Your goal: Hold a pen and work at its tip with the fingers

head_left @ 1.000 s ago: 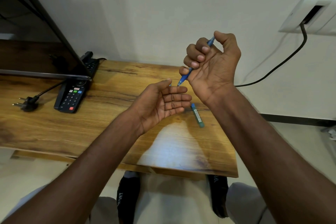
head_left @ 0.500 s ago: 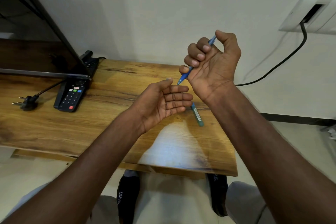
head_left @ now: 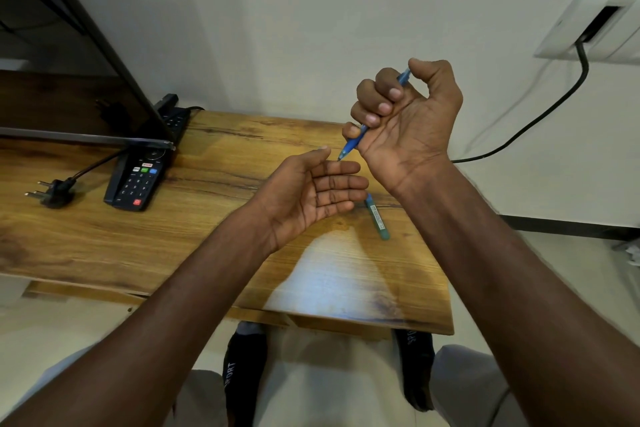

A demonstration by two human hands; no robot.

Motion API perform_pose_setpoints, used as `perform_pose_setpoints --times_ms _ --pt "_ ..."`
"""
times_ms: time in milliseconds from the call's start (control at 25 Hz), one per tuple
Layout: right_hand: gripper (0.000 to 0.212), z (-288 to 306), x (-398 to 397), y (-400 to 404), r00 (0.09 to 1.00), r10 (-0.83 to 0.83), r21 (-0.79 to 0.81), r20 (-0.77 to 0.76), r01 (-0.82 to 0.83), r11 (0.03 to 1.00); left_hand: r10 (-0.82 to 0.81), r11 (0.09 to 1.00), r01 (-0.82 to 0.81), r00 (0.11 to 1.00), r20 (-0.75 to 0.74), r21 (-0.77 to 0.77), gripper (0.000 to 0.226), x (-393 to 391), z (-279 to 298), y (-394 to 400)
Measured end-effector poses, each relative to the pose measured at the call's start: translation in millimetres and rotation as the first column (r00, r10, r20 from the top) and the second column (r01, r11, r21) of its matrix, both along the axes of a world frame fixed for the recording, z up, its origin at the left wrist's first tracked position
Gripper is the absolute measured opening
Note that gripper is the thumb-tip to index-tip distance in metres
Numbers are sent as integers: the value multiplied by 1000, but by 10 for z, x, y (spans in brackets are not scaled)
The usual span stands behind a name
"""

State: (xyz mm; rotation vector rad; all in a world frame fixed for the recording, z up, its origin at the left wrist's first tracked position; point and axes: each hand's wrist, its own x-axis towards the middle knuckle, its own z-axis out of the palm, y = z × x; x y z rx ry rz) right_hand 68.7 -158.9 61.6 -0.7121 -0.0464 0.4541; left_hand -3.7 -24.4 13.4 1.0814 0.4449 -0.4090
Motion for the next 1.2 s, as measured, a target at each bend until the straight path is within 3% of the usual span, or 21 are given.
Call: perform_pose_setpoints --times_ms 1200 --pt "39 10 -1 -3 1000 17 -61 -10 -17 998 -7 1000 7 1000 4 -6 48 7 -12 16"
